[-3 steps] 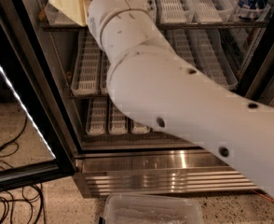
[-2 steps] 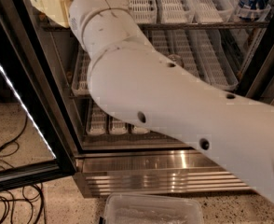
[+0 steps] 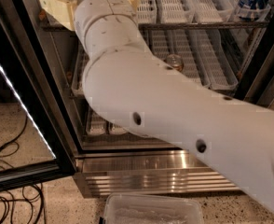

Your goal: Pick orange can from top shelf of fridge

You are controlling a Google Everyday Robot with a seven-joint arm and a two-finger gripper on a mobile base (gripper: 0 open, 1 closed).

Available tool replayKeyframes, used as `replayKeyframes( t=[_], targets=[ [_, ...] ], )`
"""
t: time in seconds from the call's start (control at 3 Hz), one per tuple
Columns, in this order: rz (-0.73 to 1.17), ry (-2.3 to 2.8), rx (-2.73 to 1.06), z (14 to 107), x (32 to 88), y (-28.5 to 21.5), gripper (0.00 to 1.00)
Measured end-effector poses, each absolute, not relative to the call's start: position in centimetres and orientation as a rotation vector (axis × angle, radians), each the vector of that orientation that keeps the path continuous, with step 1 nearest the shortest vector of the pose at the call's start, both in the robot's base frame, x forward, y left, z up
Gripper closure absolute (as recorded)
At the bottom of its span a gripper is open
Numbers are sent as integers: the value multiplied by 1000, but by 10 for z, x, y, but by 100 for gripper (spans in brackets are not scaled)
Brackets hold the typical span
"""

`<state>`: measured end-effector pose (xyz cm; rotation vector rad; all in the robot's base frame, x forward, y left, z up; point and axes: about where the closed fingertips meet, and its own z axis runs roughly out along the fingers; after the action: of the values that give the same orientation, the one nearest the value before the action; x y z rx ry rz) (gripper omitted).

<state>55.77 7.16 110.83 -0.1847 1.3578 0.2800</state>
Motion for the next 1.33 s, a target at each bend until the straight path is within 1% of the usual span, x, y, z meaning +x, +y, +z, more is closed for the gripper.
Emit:
replayKeyframes(
  t=[0.33, 1.0, 1.33],
  targets=[
    [239, 1412, -132, 1093, 565, 57, 0],
    [201, 1504, -119, 1063, 596, 56, 0],
    [146, 1521, -146, 1059, 612, 59, 4]
  ],
)
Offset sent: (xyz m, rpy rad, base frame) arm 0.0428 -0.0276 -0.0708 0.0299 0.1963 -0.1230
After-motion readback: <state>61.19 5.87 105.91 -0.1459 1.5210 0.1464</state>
